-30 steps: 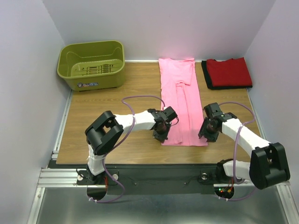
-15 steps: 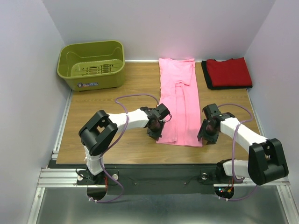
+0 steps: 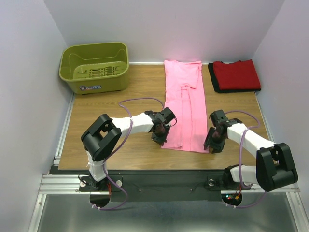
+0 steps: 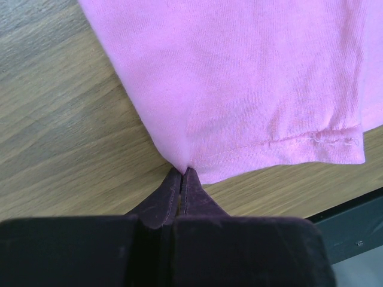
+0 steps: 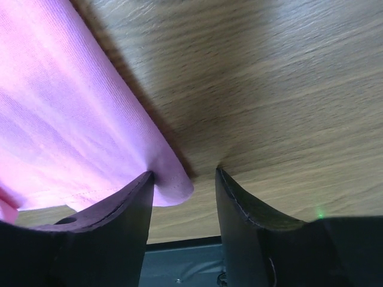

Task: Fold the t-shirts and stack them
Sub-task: Fold the tshirt

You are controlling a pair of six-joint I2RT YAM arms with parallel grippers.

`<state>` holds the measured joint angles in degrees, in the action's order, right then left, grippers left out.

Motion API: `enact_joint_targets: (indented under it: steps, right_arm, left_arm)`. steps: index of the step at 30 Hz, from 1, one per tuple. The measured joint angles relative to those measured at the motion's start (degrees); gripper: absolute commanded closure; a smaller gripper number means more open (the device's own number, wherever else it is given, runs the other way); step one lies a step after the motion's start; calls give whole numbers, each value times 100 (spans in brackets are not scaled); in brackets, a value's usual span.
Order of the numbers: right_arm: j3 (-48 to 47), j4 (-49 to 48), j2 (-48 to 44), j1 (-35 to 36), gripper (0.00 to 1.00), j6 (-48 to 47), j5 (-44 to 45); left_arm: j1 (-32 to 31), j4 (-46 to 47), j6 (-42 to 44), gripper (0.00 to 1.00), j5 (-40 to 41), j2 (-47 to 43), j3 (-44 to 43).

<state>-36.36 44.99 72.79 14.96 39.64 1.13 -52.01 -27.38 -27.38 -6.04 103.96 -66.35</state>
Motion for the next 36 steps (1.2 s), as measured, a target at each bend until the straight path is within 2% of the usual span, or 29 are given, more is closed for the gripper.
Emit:
enact_joint_targets:
  steps: [3, 11, 14, 16, 19, 26, 36]
  right_arm:
    - [9, -42, 24, 13, 50, 2, -94]
    - [-57, -87, 199, 107, 59, 7, -223]
    - [-116, -90, 306, 190, 74, 4, -262]
    - [-129, -142, 343, 203, 89, 20, -289]
    - [-125, -179, 326, 216, 100, 26, -348]
    - [-164, 201, -96, 258, 100, -109, -297]
    - [-299, 1108, -964, 275, 100, -254, -614]
  left_arm:
    - [0, 2, 9, 100, -2, 0, 0]
    - [0, 9, 11, 100, -17, 0, 0]
    - [0, 11, 15, 100, -22, 0, 0]
    - [0, 9, 15, 100, -24, 0, 0]
    - [0, -9, 31, 100, -26, -20, 0]
    - [2, -70, 50, 100, -136, -389, 289]
    - [-170, -28, -164, 100, -680, -1729, 1182]
